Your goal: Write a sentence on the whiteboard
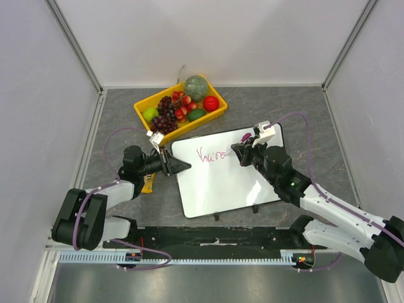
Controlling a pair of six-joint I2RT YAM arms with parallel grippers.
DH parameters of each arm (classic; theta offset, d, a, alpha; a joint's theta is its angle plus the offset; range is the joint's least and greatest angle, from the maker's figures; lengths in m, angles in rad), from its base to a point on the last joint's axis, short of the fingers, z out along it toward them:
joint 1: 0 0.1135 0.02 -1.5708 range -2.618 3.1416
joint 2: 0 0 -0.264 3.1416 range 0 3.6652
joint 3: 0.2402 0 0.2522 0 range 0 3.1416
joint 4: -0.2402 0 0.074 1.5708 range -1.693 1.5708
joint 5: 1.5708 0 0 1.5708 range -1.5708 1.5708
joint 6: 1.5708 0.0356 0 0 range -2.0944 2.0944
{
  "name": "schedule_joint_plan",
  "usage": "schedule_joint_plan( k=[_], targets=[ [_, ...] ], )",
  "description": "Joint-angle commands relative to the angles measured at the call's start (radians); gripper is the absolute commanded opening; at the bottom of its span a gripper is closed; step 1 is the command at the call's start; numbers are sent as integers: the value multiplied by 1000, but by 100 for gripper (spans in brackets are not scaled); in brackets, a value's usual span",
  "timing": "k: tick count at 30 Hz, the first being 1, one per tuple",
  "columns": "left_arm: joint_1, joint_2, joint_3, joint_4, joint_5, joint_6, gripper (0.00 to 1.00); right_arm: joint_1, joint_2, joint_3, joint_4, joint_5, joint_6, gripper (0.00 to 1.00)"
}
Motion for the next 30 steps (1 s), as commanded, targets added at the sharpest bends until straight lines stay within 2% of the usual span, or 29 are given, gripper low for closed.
schedule_joint_plan(
  k=[1, 7, 30],
  targets=[
    [-18, 20, -14, -61, -45, 189, 2, -6, -53, 50, -3, -3, -8, 0],
    [-18, 19, -15, -61, -45, 189, 2, -8, -106, 61, -33, 0, -14, 0],
    [-18, 20, -15, -56, -42, 186, 2, -20, -99, 76, -73, -57, -40, 0]
  ],
)
